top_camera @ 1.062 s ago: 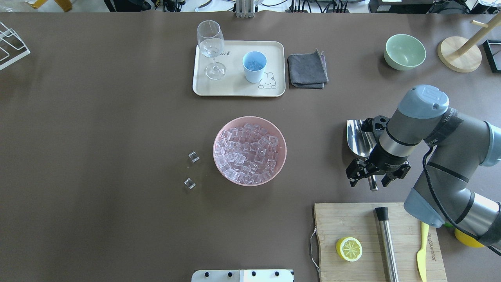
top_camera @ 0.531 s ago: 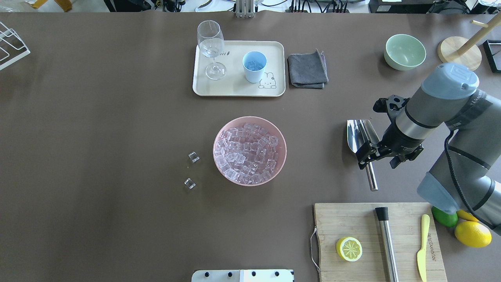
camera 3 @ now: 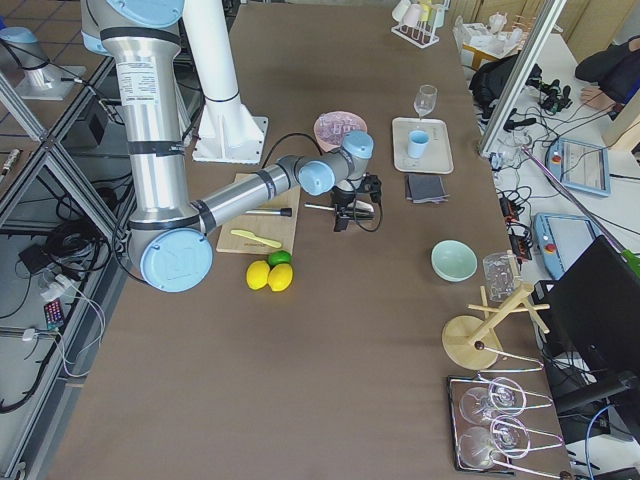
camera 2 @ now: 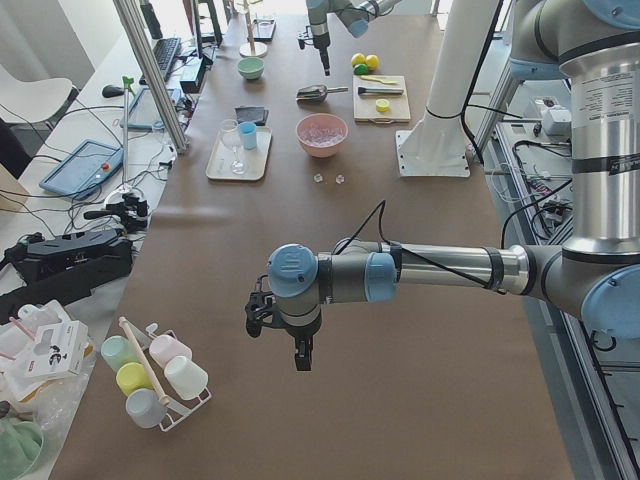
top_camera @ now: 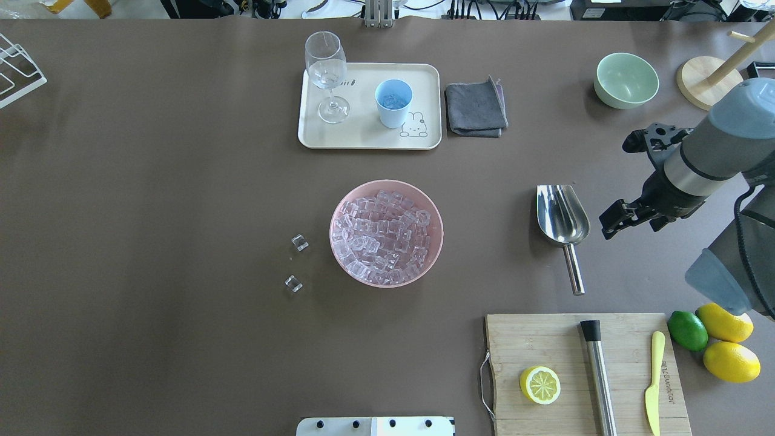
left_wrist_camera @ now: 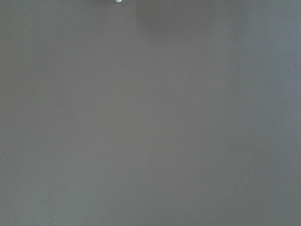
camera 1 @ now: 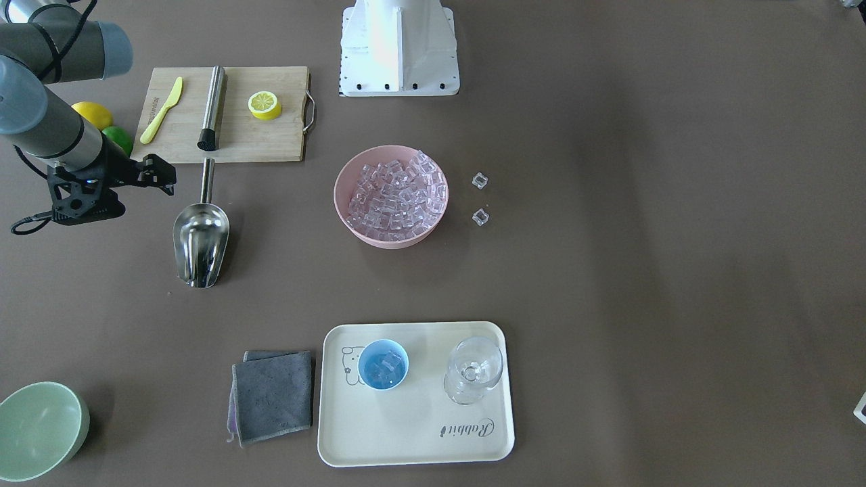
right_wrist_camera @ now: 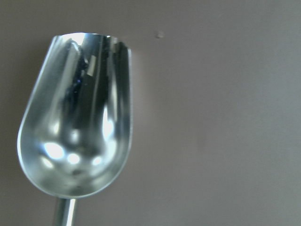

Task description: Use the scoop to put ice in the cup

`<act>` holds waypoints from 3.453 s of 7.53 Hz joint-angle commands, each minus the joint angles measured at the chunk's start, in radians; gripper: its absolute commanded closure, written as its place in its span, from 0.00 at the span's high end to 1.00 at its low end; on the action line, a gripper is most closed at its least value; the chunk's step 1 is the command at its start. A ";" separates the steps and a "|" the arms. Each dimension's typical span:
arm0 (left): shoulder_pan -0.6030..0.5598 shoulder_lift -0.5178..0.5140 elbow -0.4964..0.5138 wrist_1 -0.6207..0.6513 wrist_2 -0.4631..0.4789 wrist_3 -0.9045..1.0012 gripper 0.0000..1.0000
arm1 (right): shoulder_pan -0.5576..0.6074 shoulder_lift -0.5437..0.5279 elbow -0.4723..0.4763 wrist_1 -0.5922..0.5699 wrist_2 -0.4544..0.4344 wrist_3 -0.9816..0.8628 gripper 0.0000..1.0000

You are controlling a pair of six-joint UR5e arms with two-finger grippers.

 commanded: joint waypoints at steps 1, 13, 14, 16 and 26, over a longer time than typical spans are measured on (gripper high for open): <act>0.000 0.000 0.000 0.000 0.000 0.000 0.99 | 0.142 -0.111 0.006 0.010 -0.027 -0.207 0.99; 0.002 0.002 0.002 0.000 0.000 0.000 0.99 | 0.661 -0.320 -0.066 0.000 0.011 -0.564 1.00; 0.002 0.000 0.002 0.000 0.000 0.000 0.99 | 0.661 -0.317 -0.080 0.003 0.011 -0.564 1.00; 0.005 0.002 0.002 0.000 0.000 0.000 0.99 | 0.660 -0.313 -0.102 0.005 0.025 -0.565 1.00; 0.008 0.000 0.000 0.000 0.000 0.000 0.99 | 0.654 -0.313 -0.109 -0.003 0.084 -0.564 1.00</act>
